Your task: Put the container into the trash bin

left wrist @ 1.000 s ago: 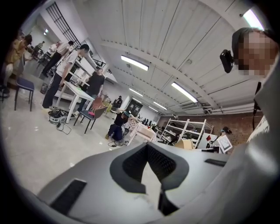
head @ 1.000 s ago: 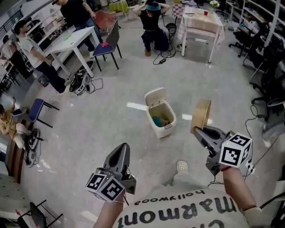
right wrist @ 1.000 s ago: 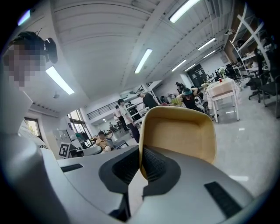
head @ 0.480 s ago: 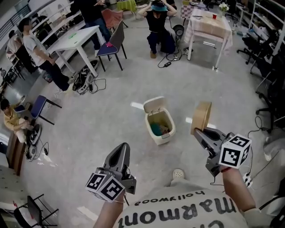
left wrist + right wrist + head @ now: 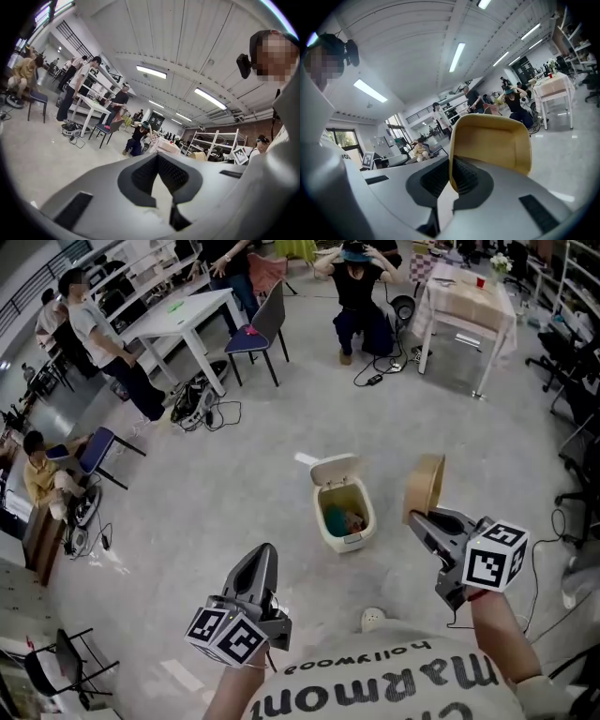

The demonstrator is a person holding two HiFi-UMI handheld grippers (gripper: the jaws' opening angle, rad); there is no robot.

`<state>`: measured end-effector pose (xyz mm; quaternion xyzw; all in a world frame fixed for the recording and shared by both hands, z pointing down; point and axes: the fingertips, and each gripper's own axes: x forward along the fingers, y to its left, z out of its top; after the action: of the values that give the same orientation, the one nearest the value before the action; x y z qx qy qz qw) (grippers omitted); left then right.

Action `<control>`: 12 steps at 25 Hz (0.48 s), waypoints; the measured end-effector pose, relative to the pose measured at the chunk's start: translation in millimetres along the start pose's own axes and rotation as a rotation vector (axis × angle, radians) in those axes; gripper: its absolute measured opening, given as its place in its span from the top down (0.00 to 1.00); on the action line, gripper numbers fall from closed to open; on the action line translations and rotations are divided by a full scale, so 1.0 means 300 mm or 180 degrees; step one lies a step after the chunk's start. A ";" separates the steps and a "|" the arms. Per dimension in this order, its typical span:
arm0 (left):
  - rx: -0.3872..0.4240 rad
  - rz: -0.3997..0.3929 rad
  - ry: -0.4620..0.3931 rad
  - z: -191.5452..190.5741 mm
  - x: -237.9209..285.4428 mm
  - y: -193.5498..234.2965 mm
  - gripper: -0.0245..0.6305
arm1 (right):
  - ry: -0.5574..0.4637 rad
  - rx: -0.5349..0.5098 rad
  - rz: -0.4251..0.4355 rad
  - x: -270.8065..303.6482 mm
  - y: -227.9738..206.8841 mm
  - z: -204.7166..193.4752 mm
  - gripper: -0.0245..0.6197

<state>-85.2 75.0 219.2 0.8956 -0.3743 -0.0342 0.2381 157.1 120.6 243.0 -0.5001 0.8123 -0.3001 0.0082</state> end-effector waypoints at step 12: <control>-0.0004 0.0327 -0.0039 -0.040 0.035 0.006 0.97 | 0.0200 0.0014 0.0336 0.096 -0.083 0.000 0.95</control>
<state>-75.8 71.6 231.9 0.8748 -0.4213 -0.0276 0.2378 162.7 89.0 263.5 -0.4469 0.8367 -0.3165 -0.0004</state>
